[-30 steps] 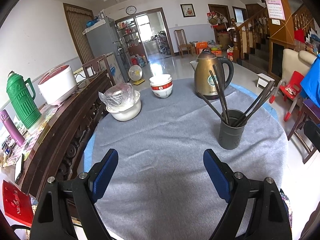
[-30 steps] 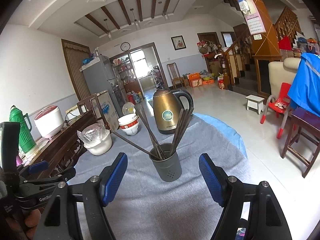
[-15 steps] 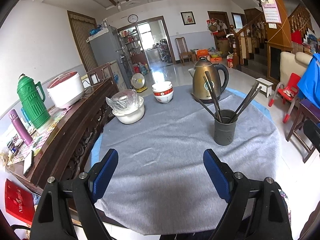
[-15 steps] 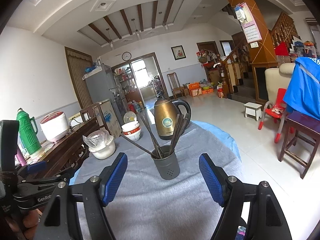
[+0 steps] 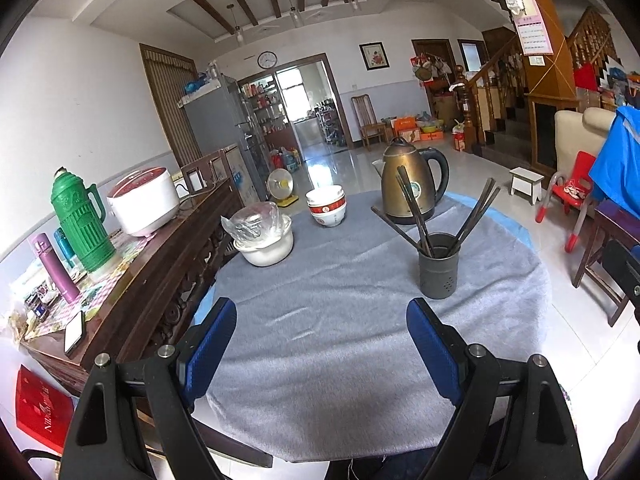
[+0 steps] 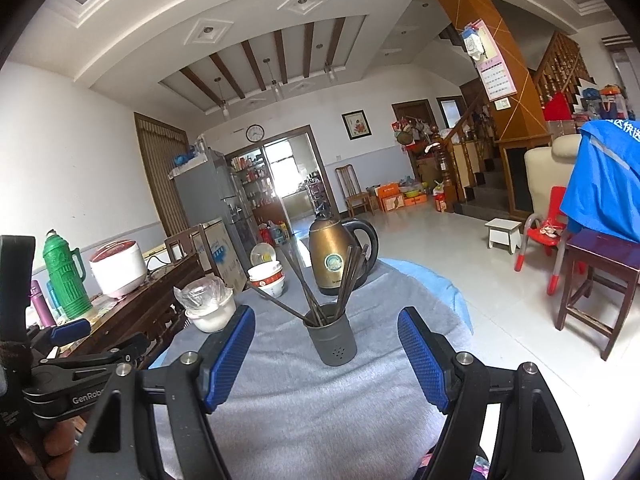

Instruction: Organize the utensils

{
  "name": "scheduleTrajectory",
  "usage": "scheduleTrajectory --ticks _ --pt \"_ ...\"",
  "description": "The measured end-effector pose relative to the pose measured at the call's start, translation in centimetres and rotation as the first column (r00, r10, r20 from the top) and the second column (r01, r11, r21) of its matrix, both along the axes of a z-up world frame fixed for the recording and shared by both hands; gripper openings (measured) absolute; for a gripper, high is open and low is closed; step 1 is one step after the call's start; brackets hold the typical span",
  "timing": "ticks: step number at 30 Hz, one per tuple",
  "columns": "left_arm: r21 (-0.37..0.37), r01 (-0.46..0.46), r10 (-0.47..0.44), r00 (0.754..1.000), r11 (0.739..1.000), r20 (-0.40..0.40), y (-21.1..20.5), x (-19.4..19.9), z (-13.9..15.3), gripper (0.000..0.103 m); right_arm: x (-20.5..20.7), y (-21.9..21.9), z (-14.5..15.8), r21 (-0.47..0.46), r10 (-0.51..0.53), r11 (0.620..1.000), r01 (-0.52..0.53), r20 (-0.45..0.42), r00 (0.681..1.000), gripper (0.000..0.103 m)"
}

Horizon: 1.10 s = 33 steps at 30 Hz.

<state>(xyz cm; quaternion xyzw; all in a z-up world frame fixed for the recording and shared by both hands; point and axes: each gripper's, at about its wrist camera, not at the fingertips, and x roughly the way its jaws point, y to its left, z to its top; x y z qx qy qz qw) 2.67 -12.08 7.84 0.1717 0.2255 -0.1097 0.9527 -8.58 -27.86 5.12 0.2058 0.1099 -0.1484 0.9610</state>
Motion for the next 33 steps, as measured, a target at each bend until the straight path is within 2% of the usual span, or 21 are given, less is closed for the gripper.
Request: scheduleTrajectory --ticks 13,24,33 --pt "-0.006 -0.007 0.007 0.999 1.000 0.050 1.0 -3.1 1.3 0.088 -1.7 0.1 0.9 0.020 -0.007 1.000 0.006 0.041 0.999 0.077" --pt "-0.025 -0.030 0.031 0.999 0.999 0.039 3.0 -2.5 0.9 0.088 -0.7 2.2 1.2 -0.008 0.009 1.000 -0.008 0.027 1.000 0.077" --pt "-0.032 -0.013 0.014 0.999 0.999 0.034 2.8 -1.3 1.1 0.088 -0.3 2.2 1.6 -0.035 -0.019 0.999 0.019 0.014 1.000 0.077"
